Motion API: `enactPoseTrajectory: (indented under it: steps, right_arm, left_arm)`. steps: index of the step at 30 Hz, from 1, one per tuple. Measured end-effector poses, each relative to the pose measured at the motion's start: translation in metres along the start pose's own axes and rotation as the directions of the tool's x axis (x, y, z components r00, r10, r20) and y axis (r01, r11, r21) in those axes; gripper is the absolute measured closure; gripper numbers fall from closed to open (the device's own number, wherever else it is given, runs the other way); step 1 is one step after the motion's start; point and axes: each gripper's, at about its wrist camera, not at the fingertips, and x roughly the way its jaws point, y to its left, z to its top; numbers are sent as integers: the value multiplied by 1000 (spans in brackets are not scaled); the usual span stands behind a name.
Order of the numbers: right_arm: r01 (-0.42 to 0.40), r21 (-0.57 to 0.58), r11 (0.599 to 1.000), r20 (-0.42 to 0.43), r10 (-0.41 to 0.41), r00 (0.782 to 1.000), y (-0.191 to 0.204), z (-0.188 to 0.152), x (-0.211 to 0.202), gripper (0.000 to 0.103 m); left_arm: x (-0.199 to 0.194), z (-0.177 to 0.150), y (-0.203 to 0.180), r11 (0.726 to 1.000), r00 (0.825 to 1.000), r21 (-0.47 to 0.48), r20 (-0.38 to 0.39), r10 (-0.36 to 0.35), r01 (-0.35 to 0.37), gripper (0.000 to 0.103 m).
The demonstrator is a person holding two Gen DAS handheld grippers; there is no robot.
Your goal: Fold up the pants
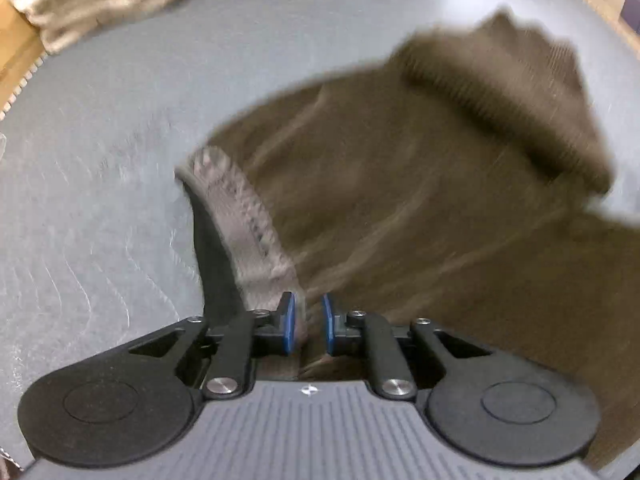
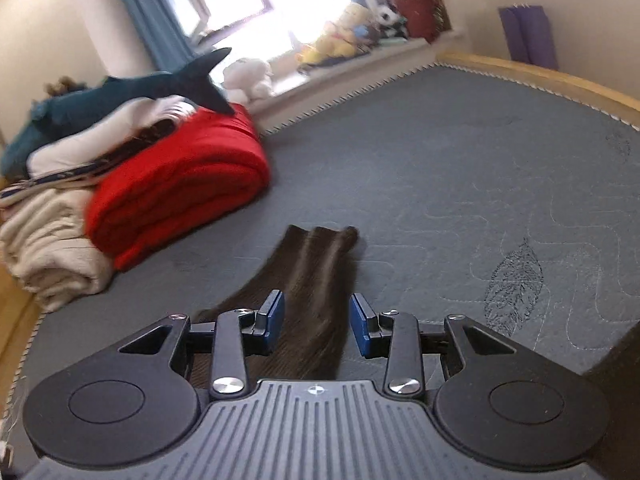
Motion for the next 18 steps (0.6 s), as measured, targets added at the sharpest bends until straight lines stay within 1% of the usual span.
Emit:
enactPoseTrajectory:
  steps: [2, 3, 5, 6, 7, 9, 11, 15, 18]
  right_arm:
    - [24, 14, 1000, -26, -23, 999, -6, 1, 27, 64]
    - [53, -5, 999, -35, -53, 998, -7, 0, 44, 64]
    - [88, -48, 995, -45, -91, 995, -14, -9, 68, 64]
    - [97, -58, 994, -64, -101, 993, -16, -13, 84, 64]
    - [88, -55, 995, -84, -93, 992, -21, -17, 95, 64]
    - [60, -40, 997, -119, -64, 991, -26, -21, 118, 64]
    - [43, -32, 999, -135, -47, 990, -29, -22, 135, 64]
    - [16, -22, 1000, -142, -19, 990, -32, -21, 154, 63]
    - [45, -36, 998, -135, -49, 990, -29, -20, 169, 62]
  left_arm:
    - [-19, 9, -11, 998, 996, -36, 75, -58, 61, 81]
    - [-22, 16, -17, 997, 993, -37, 100, -67, 71, 79]
    - [-20, 29, -35, 999, 991, -5, 126, -53, 54, 75]
    - [-18, 35, -41, 999, 991, 5, 127, -49, 49, 75]
    - [-16, 38, -45, 999, 991, 6, 127, -52, 52, 75]
    - [-11, 44, -49, 997, 991, -4, 110, -78, 79, 74]
    - [-6, 48, -51, 995, 991, -6, 91, -100, 101, 73]
    - [6, 55, -52, 996, 994, 5, 71, -89, 89, 71]
    - [12, 60, -43, 994, 993, -37, 50, -103, 105, 71]
